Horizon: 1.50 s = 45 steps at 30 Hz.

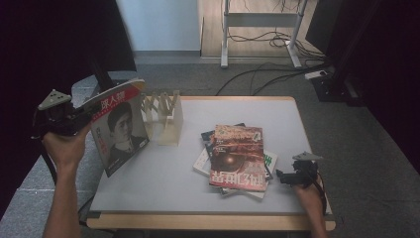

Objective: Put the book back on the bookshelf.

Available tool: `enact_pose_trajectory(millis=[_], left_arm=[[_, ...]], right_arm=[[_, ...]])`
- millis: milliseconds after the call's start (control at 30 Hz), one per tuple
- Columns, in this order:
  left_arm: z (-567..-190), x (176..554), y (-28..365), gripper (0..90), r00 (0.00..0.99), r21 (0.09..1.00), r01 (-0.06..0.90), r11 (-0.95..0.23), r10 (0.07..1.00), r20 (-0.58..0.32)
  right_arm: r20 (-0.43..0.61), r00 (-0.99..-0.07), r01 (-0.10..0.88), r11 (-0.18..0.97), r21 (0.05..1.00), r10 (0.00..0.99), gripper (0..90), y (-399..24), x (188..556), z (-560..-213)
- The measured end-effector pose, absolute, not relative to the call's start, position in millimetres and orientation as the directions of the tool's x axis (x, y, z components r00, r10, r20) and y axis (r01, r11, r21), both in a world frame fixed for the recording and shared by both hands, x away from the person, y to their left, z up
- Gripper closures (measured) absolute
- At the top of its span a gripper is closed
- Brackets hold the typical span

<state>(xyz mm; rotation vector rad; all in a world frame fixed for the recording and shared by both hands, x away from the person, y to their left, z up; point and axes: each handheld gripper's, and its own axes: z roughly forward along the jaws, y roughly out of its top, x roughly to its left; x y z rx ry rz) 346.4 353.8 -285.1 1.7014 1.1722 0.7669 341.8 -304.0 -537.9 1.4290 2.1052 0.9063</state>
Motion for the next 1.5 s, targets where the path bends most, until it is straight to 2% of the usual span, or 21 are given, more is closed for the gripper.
enact_pose_trajectory(millis=[667, 900, 1100, 1500], left_arm=[[-295, 379, 340, 86.8, 0.32, 0.932, 0.341, -0.122, 0.947, 0.007], [-304, 390, 333, 86.9, 0.315, 0.946, 0.304, -0.113, 0.949, 0.012], [-319, 389, 333, 86.8, 0.336, 0.959, 0.267, -0.096, 0.942, 0.0], [-324, 374, 354, 85.1, 0.454, 0.927, 0.359, -0.109, 0.888, -0.072]], right_arm=[[0.006, -0.372, 0.642, 0.252, 0.724, 0.928, 0.0, -304, 342, -538], [0.006, -0.371, 0.643, 0.252, 0.723, 0.929, 0.0, -304, 342, -538], [0.006, -0.372, 0.642, 0.253, 0.724, 0.928, 0.0, -304, 342, -538], [0.005, -0.371, 0.642, 0.253, 0.723, 0.928, 0.0, -304, 342, -538]])
